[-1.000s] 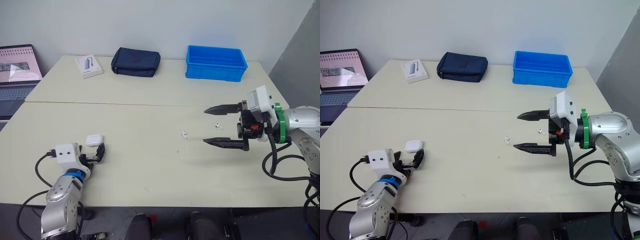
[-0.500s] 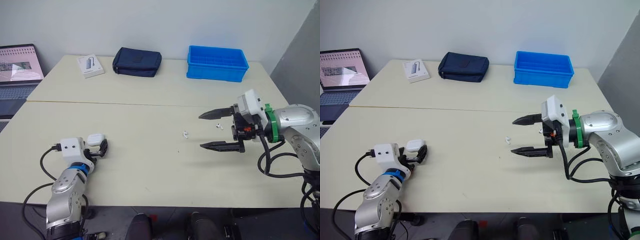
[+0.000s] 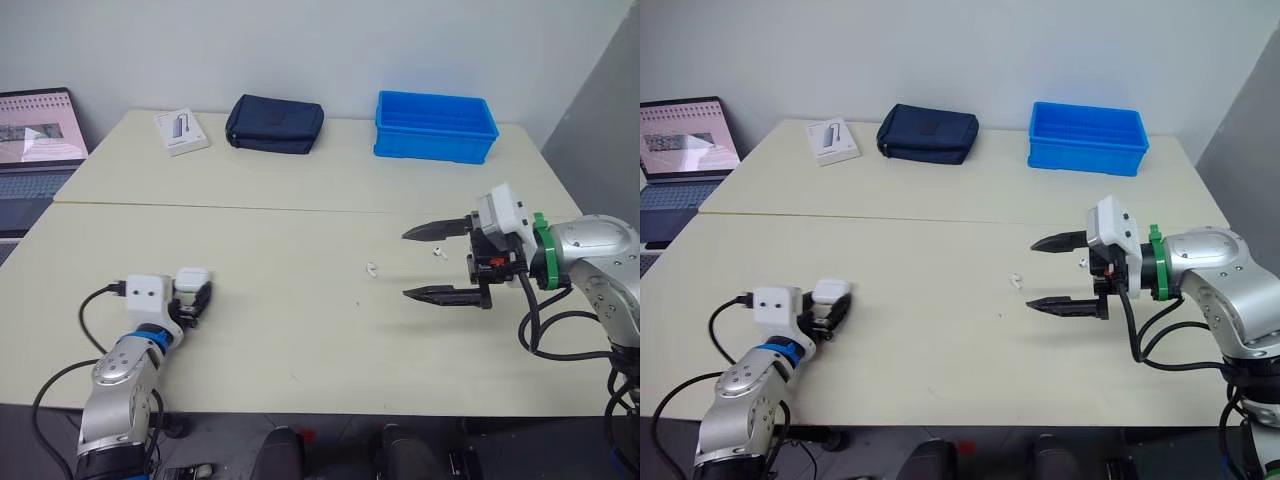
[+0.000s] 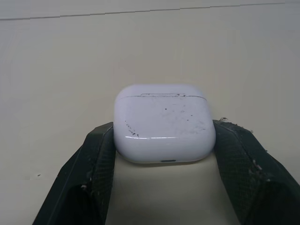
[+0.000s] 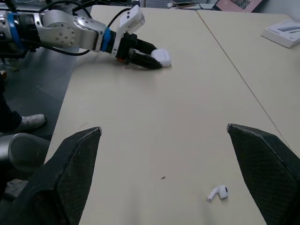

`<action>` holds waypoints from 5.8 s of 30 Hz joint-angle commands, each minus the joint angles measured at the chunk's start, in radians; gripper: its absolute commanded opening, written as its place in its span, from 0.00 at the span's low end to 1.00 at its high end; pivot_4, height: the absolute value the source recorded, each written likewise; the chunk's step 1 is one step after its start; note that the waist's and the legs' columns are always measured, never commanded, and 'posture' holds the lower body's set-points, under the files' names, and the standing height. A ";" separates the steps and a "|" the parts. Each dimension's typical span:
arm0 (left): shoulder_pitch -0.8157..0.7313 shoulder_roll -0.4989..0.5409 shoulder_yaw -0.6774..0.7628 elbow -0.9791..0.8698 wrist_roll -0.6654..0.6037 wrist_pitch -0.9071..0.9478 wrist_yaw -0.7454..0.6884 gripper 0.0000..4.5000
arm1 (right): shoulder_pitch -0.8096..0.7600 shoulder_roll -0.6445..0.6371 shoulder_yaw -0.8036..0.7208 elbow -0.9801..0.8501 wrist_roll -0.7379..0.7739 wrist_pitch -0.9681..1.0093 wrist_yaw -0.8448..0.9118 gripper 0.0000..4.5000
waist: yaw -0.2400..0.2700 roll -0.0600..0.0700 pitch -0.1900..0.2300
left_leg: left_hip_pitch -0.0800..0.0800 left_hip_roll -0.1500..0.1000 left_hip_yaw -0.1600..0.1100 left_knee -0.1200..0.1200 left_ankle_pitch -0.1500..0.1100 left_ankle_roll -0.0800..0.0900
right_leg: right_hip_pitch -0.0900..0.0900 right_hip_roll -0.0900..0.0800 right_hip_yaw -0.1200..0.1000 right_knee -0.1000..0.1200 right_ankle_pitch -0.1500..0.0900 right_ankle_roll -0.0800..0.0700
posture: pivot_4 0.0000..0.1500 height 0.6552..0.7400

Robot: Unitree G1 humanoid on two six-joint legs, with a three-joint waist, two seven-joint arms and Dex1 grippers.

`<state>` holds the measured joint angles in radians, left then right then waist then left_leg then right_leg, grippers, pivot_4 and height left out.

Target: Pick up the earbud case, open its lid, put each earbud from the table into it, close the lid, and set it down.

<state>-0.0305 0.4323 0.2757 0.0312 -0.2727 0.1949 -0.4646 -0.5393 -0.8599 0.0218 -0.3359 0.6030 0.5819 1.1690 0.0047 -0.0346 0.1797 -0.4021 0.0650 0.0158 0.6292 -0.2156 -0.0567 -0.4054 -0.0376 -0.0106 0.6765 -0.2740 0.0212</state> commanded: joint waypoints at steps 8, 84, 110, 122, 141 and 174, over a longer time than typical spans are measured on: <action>-0.124 -0.006 -0.369 -0.168 0.015 -0.226 -0.384 0.61 | -0.005 0.032 -0.003 -0.149 0.147 0.459 -0.256 1.00 | 0.004 0.000 0.000 | -0.002 0.001 -0.001 0.000 0.000 0.000 | -0.001 0.001 -0.001 0.000 0.003 -0.004 | 1.00 0.84; -0.408 0.189 -0.522 -0.346 -0.145 0.444 -0.599 1.00 | -0.223 0.045 0.440 -0.109 -0.165 0.349 -0.178 0.17 | -0.013 0.001 0.001 | -0.015 0.001 -0.009 0.001 0.000 0.001 | -0.015 0.007 -0.002 0.002 0.000 0.001 | 1.00 0.84; -0.457 0.176 -0.567 -0.277 -0.116 0.356 -0.678 0.79 | -0.233 0.026 0.474 -0.156 -0.247 0.352 -0.083 0.17 | -0.009 0.001 0.001 | -0.015 0.001 -0.009 0.003 0.000 0.001 | -0.014 0.007 -0.002 0.004 0.000 0.000 | 1.00 0.84; -0.457 0.146 -0.577 -0.275 -0.106 0.359 -0.667 0.16 | -0.218 0.038 0.479 -0.159 -0.271 0.346 -0.064 0.17 | -0.009 0.001 0.001 | -0.015 0.001 -0.009 0.004 0.000 0.001 | -0.014 0.007 -0.002 0.004 0.000 0.000 | 1.00 0.84; -0.240 0.036 -0.384 -0.279 -0.301 0.349 -0.605 0.16 | -0.131 -0.007 0.301 -0.170 -0.291 0.120 -0.061 0.86 | -0.008 0.001 0.001 | -0.015 0.001 -0.010 0.009 0.000 0.001 | -0.013 0.007 -0.002 0.005 0.001 -0.001 | 1.00 0.84; -0.198 0.064 -0.429 -0.263 -0.205 0.173 -0.649 0.16 | -0.169 0.105 0.201 -0.064 -0.189 0.215 -0.085 0.86 | -0.008 0.002 0.001 | -0.013 0.002 -0.012 0.015 0.000 0.001 | -0.006 0.008 -0.002 0.004 0.006 0.000 | 1.00 0.84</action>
<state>-0.2263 0.4944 -0.1558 -0.2198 -0.4649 0.3843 -1.1040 -0.6882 -0.7569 0.2543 -0.3851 0.3939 0.7877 1.0895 -0.0029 -0.0330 0.1808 -0.4151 0.0667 0.0040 0.6446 -0.2153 -0.0553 -0.4116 -0.0298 -0.0125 0.6805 -0.2682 0.0208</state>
